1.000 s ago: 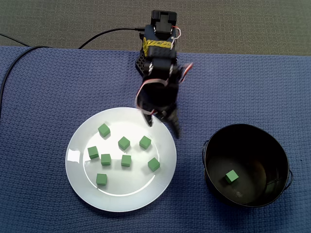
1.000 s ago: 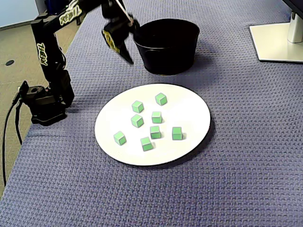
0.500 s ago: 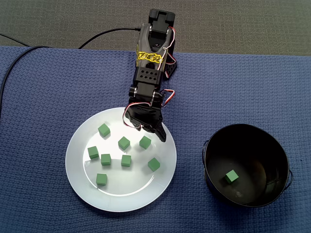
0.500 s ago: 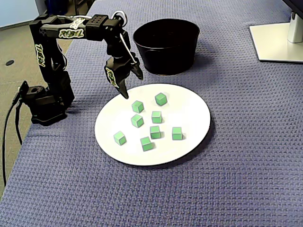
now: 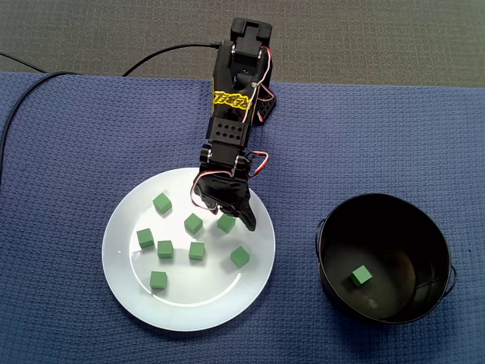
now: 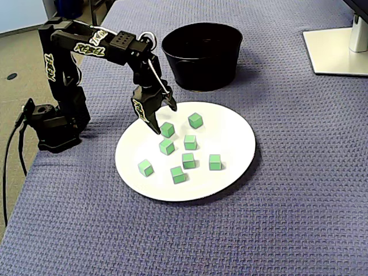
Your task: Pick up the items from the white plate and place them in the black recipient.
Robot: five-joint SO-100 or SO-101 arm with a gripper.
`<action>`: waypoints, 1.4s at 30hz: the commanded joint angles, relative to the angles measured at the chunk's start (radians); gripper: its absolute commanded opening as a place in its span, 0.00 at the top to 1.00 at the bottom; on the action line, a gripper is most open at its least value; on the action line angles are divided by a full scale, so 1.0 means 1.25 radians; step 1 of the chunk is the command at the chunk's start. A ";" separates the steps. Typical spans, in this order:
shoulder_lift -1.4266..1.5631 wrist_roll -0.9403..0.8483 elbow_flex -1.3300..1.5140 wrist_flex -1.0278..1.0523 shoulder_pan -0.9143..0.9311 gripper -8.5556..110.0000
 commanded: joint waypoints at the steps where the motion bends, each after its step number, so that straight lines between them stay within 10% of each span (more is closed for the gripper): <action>1: -0.001 -0.009 0.006 -0.037 0.006 0.66; 22: 0.005 0.032 -0.005 -0.053 0.002 0.93; 32: 0.179 0.299 -0.573 0.297 -0.157 0.93; 42: -0.121 0.696 -1.093 0.248 -0.481 0.93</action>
